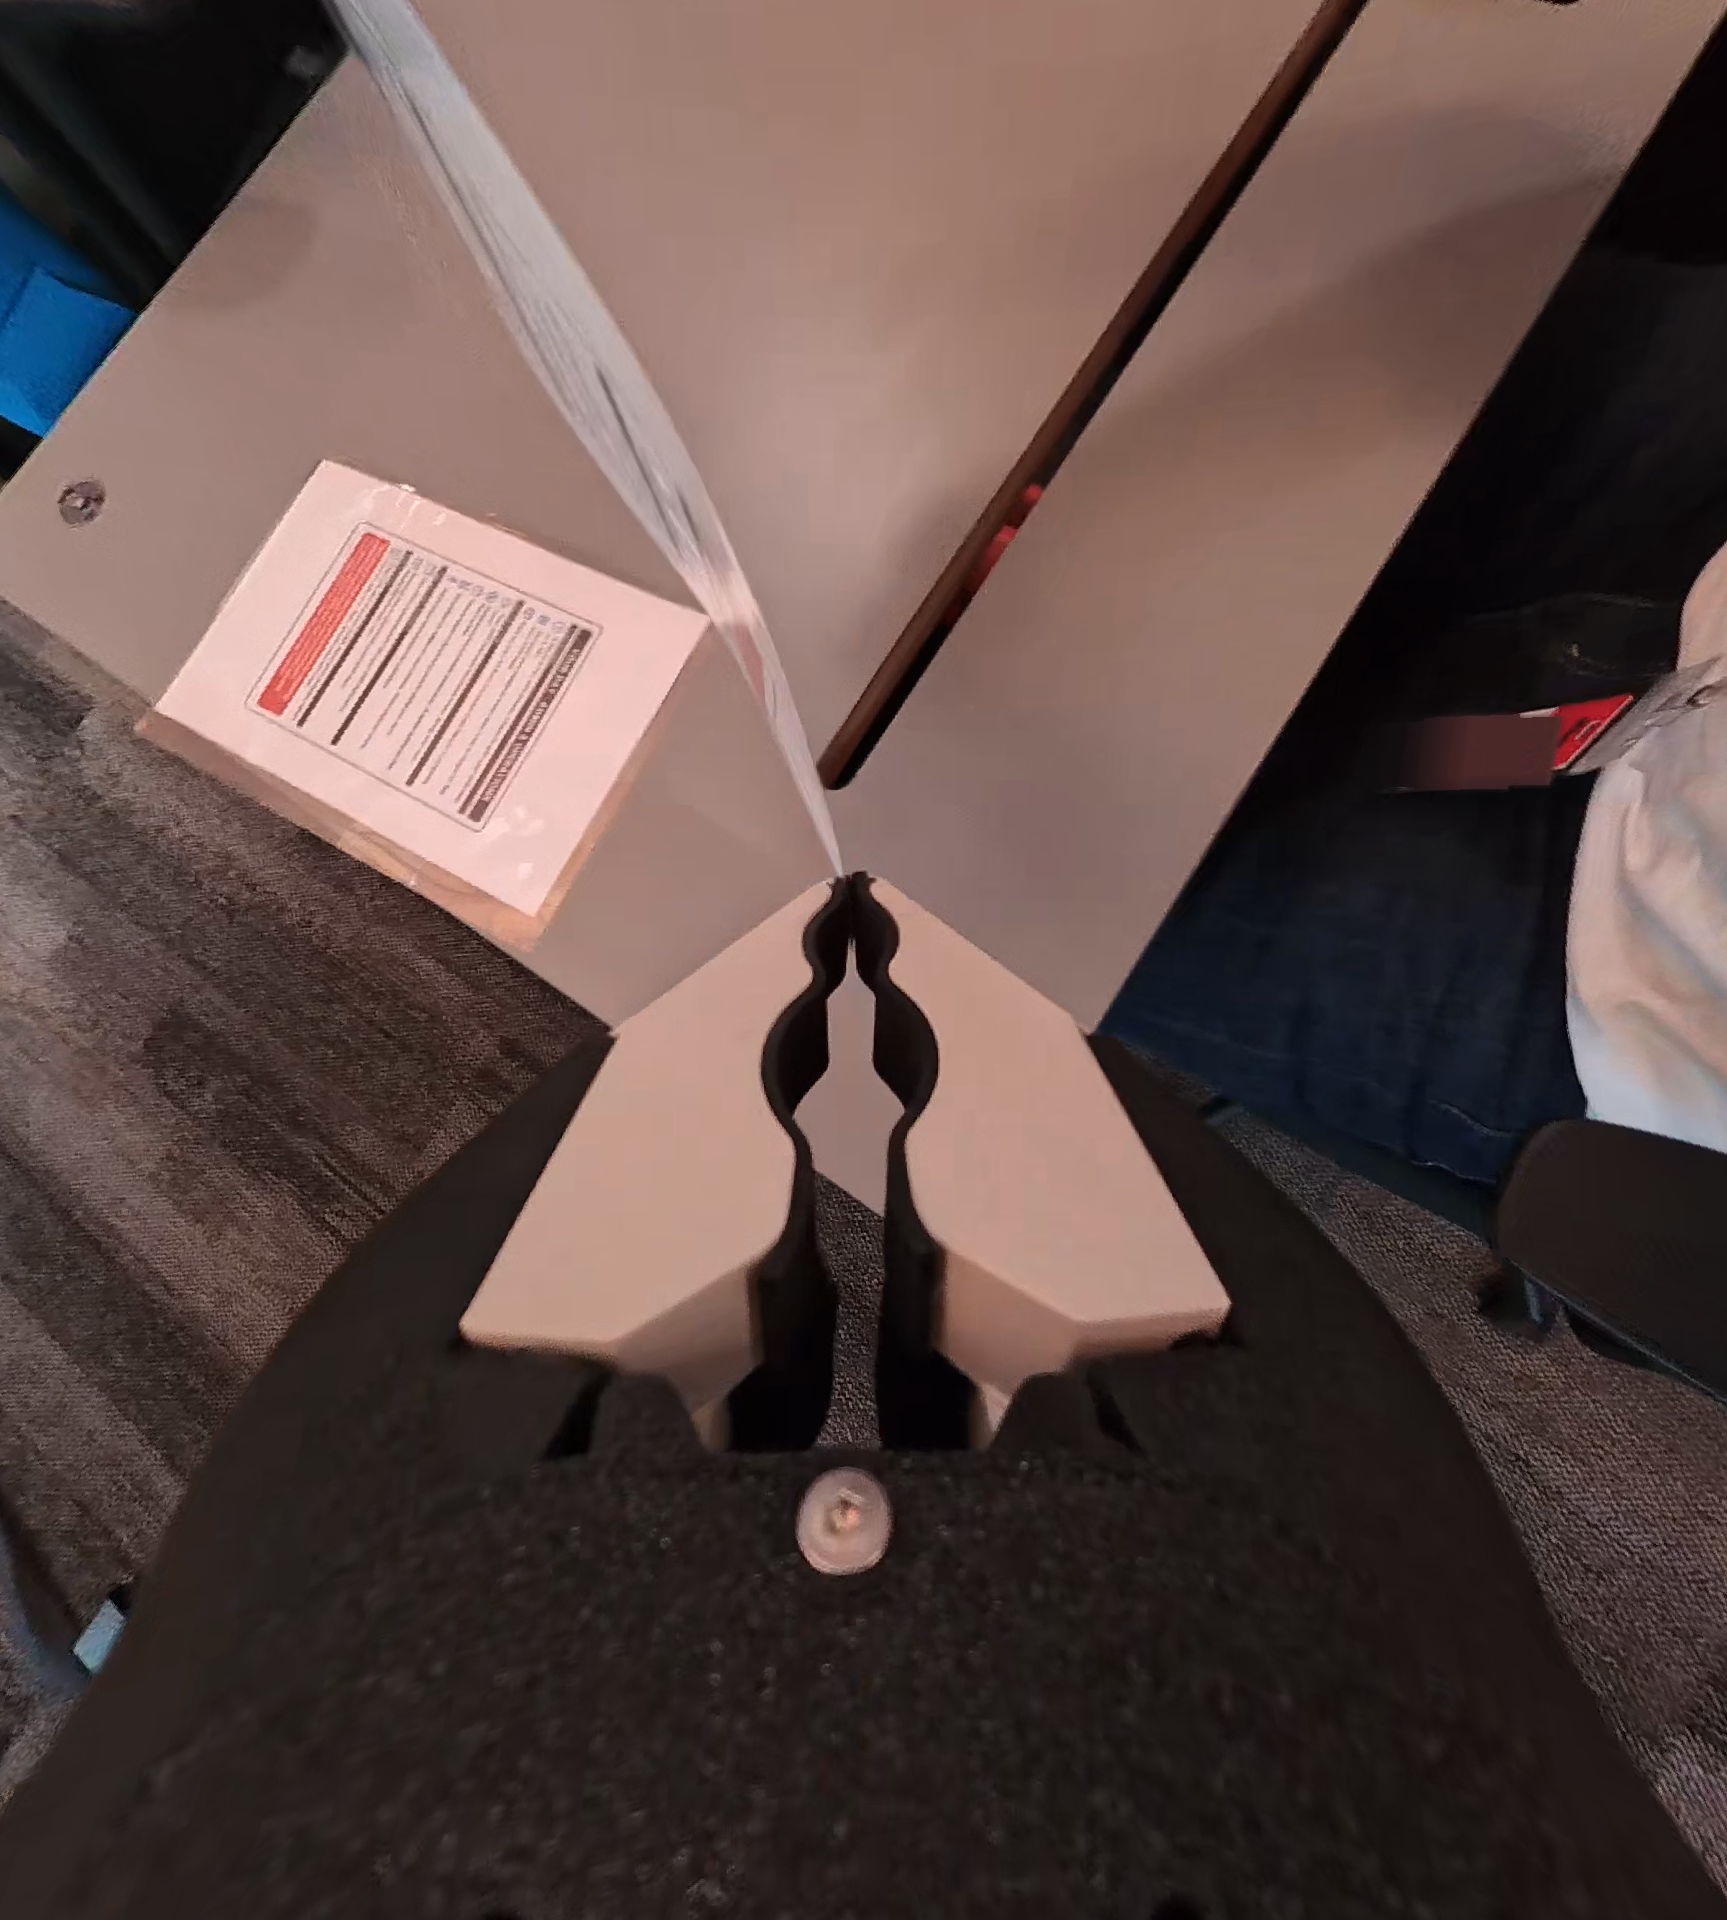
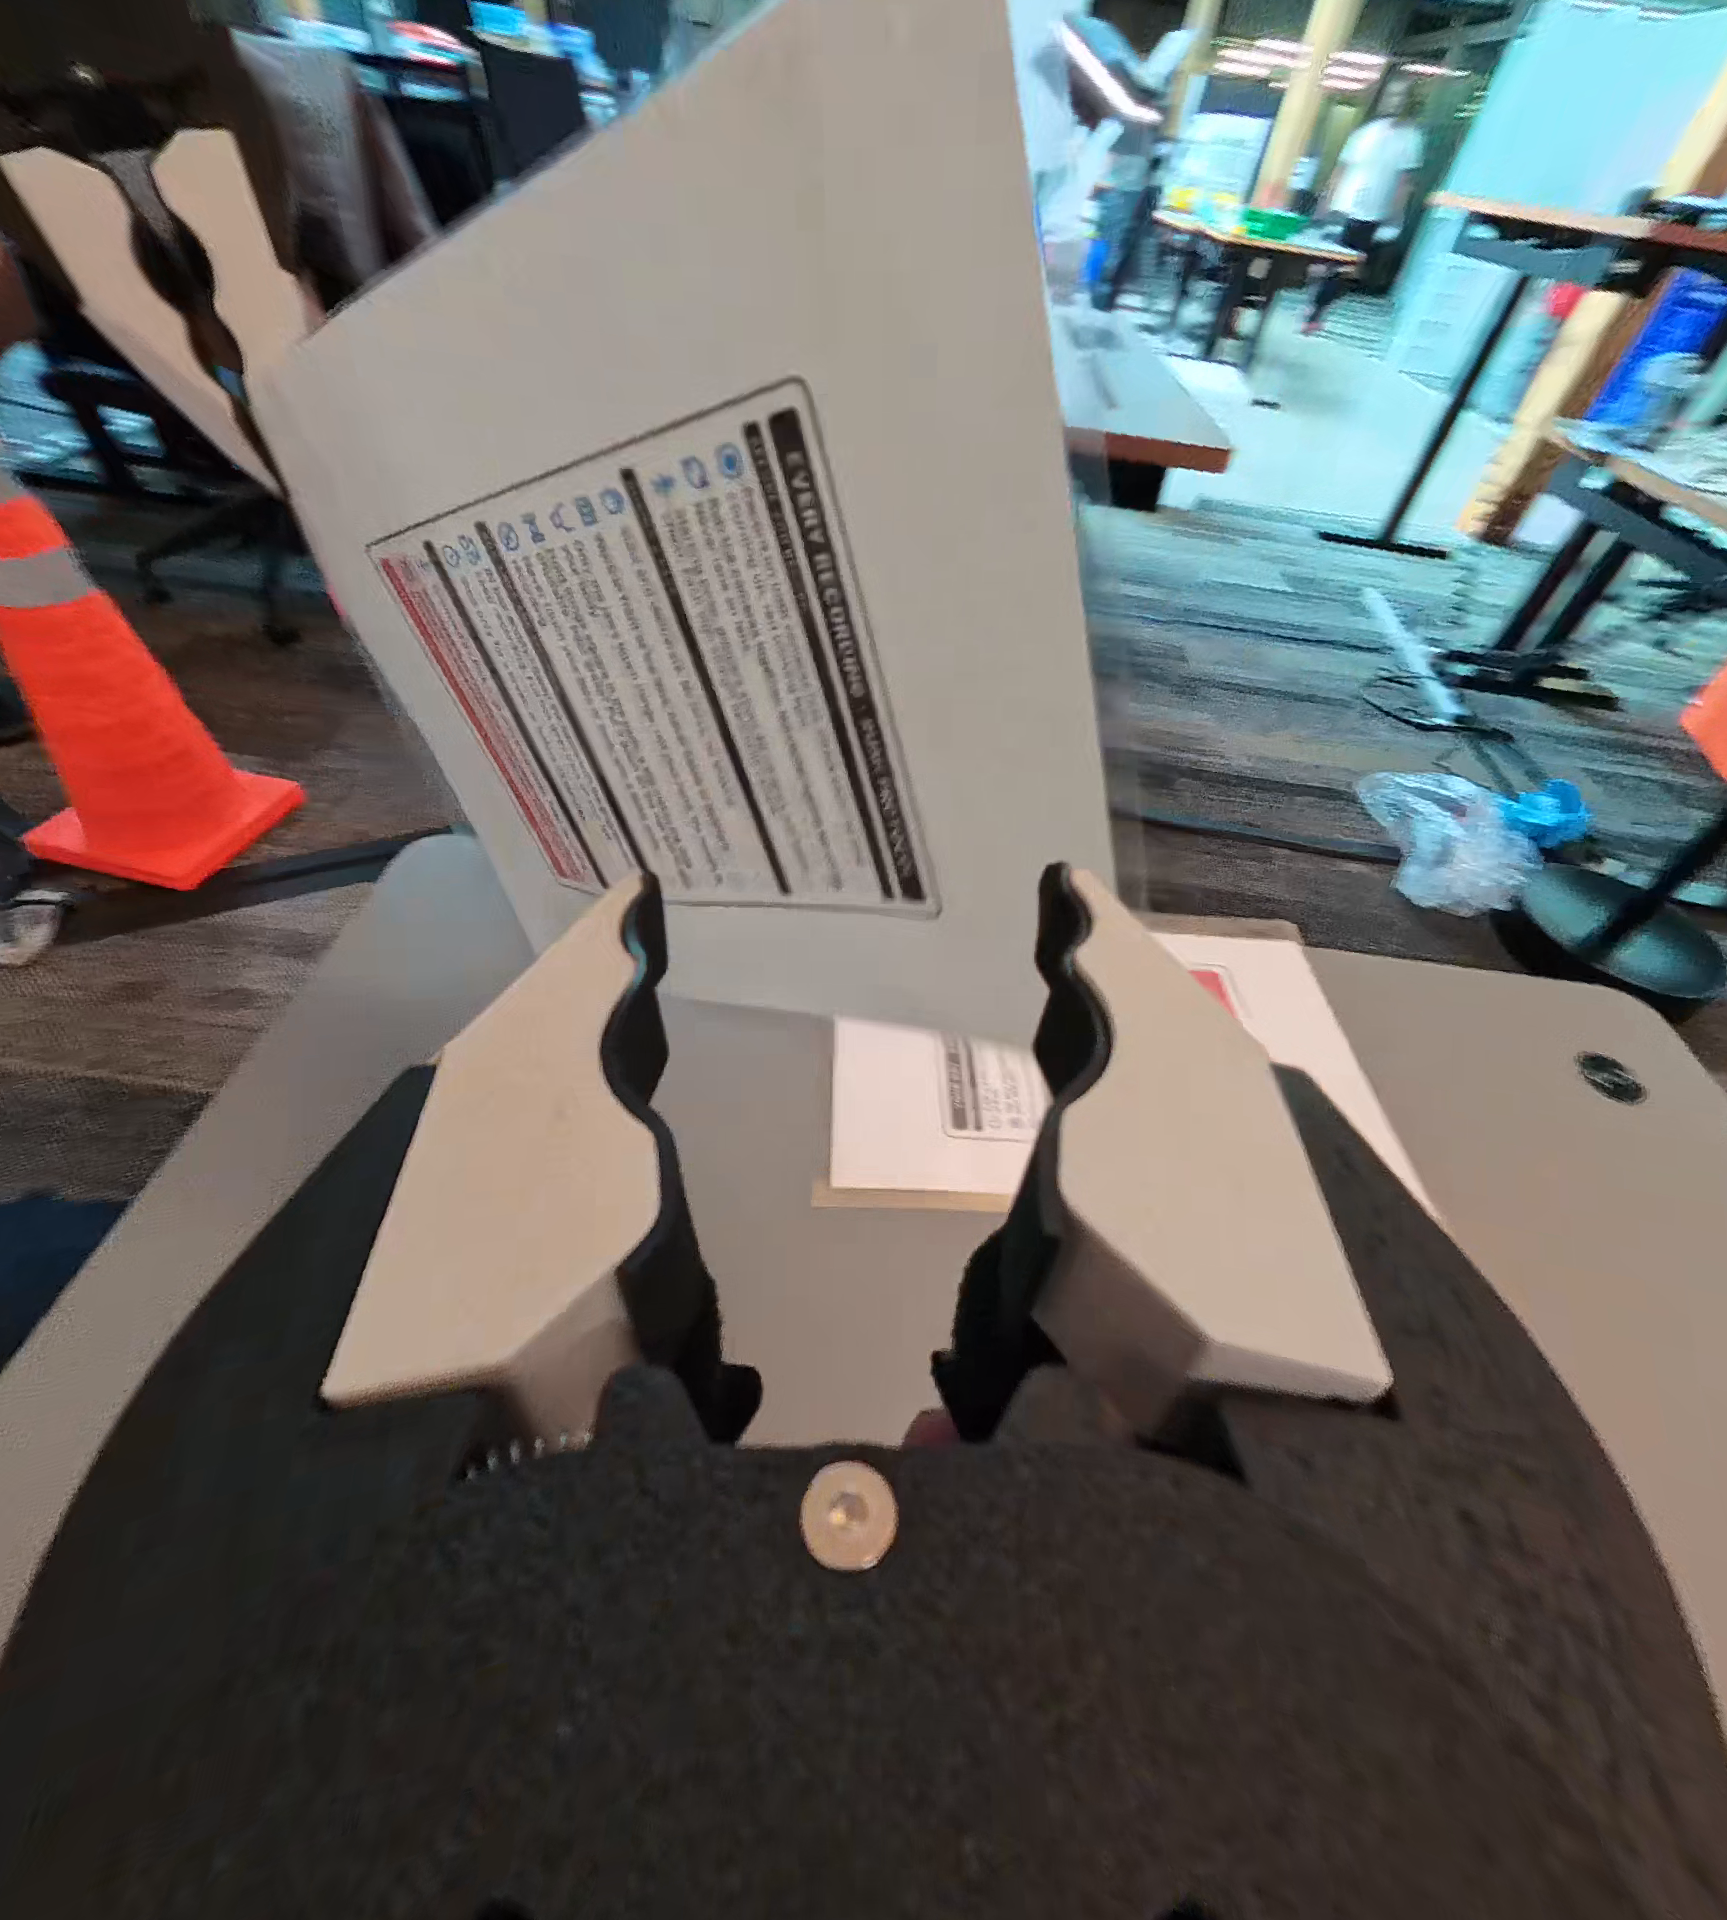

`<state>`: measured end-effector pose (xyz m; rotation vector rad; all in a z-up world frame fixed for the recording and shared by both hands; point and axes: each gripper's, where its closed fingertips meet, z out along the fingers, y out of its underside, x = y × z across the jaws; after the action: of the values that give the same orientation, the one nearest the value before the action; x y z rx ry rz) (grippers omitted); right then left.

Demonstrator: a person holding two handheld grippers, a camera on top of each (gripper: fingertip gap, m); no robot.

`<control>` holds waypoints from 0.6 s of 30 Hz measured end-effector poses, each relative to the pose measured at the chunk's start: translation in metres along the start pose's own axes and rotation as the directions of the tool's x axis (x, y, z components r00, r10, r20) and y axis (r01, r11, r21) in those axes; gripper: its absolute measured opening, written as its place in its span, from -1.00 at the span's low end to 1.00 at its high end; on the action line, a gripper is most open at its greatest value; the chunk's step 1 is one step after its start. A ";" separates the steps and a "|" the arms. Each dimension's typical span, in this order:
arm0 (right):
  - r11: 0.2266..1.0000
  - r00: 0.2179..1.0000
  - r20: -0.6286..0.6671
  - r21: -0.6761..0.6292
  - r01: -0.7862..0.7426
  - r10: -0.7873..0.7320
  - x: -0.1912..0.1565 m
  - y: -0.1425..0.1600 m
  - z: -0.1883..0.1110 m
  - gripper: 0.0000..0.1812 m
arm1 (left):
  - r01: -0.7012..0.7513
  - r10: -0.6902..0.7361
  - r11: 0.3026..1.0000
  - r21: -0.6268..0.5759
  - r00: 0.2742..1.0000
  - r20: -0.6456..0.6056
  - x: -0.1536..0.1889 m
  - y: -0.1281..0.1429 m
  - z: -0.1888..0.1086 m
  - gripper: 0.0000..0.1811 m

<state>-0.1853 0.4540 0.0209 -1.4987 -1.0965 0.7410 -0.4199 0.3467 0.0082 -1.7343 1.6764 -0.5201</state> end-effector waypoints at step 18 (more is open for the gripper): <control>0.949 0.972 0.101 -0.213 0.231 -0.213 -0.078 -0.026 -0.095 -1.00 | 0.135 -0.116 0.972 0.193 0.987 -0.109 0.036 -0.029 0.033 -0.70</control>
<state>-0.1365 0.3446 0.0586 -1.5103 -1.4193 0.5345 -0.3723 0.3161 -0.0007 -1.6969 1.5275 -0.8156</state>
